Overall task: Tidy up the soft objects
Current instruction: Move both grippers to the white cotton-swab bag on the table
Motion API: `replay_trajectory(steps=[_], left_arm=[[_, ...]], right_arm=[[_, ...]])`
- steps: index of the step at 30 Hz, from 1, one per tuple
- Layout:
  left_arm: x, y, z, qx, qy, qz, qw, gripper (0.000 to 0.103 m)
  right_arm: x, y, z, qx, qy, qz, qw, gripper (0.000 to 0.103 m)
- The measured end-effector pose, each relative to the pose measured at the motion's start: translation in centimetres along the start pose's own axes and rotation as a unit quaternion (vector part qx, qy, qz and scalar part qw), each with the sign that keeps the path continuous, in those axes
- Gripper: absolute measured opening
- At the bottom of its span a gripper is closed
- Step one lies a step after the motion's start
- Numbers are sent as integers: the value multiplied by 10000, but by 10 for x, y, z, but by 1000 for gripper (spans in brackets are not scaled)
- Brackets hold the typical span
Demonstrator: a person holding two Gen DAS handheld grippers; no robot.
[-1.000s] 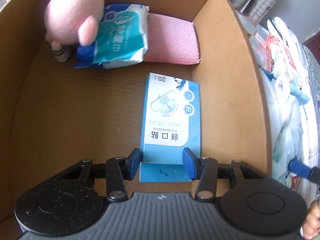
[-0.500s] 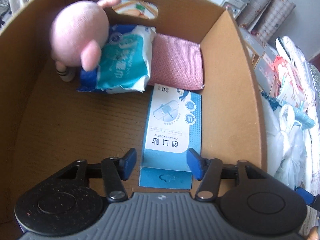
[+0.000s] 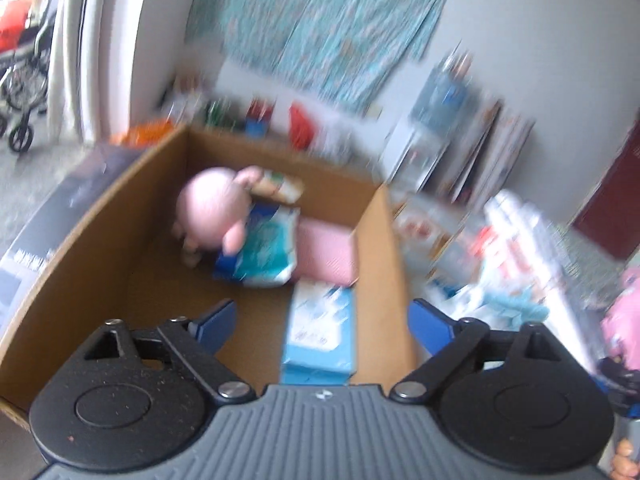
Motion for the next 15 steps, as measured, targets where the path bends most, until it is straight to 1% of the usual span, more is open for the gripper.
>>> replay_trajectory(steps=[1, 3, 6, 9, 10, 12, 13, 15], left_arm=[[-5, 8, 2, 70, 106, 81, 9999, 96], [-7, 30, 3, 361, 156, 190, 9990, 96], [2, 73, 2, 904, 59, 370, 9952, 96], [23, 118, -7, 1169, -89, 699, 9906, 96], [36, 132, -11, 1190, -169, 780, 9897, 96], [68, 159, -17, 1158, -441, 780, 9892, 96], [85, 171, -19, 1075, -617, 722, 9897, 96], [125, 192, -21, 997, -1072, 658, 9870, 95]], right_arm=[[-4, 2, -1, -35, 60, 99, 9999, 65], [-9, 7, -5, -101, 150, 280, 9994, 66], [-16, 14, -18, -214, 346, 517, 9978, 66], [-15, 24, -46, -239, 611, 663, 9956, 67], [-13, 27, -57, -262, 668, 694, 9950, 67], [-4, 40, -77, -183, 829, 880, 9925, 68], [2, 48, -85, -169, 858, 957, 9916, 68], [17, 64, -97, -97, 903, 1109, 9897, 68]])
Point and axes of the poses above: each gripper's, at about its wrist camera, not at the fingertips, and x roughly the way its jaws point, y to its right, z to its underside, the point moved 5 cm from there along x, roughly the way its jaws point, and after that the axes turned 2 degrees about -x, right-handed, at the moved point
